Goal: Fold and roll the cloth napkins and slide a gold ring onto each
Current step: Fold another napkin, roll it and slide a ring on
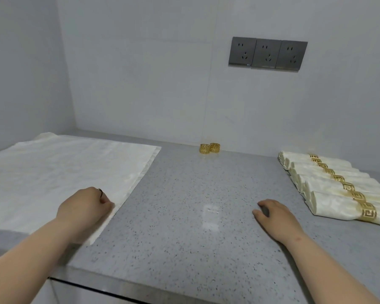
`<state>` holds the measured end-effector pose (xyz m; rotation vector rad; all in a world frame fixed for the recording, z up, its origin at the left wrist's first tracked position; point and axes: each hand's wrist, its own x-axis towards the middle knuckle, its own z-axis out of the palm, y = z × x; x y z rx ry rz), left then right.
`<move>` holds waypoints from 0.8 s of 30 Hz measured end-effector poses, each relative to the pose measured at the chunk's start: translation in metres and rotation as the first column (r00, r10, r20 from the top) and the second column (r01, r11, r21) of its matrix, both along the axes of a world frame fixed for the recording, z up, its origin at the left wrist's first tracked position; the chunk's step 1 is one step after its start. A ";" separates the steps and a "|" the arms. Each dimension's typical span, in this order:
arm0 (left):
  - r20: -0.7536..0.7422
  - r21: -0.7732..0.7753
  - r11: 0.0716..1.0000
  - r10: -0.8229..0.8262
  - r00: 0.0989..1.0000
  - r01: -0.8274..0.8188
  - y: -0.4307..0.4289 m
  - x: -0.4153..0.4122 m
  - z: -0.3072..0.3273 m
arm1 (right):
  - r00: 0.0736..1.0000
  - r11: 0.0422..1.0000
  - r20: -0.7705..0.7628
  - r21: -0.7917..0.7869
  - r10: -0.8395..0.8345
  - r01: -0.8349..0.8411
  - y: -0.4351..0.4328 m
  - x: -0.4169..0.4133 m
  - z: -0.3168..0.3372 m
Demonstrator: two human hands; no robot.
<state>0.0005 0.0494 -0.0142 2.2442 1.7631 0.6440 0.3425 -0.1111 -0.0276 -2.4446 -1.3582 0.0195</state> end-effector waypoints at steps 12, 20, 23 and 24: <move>-0.117 -0.118 0.949 -0.305 0.945 0.292 -0.026 -0.034 0.007 | 1.000 1.000 -0.019 0.007 0.008 -0.008 0.001 0.002 -0.001; -0.030 -0.066 0.923 -0.381 0.924 0.378 -0.033 -0.050 0.007 | 0.999 1.000 -0.038 0.008 0.001 -0.001 0.000 -0.001 -0.001; 0.023 -0.041 0.936 -0.350 0.936 0.351 -0.032 -0.049 0.007 | 0.999 1.000 -0.042 0.009 0.000 0.000 0.000 -0.002 -0.001; 0.042 -0.045 0.938 -0.341 0.939 0.343 -0.032 -0.048 0.008 | 0.999 1.000 -0.042 0.009 -0.001 0.002 0.000 -0.002 -0.001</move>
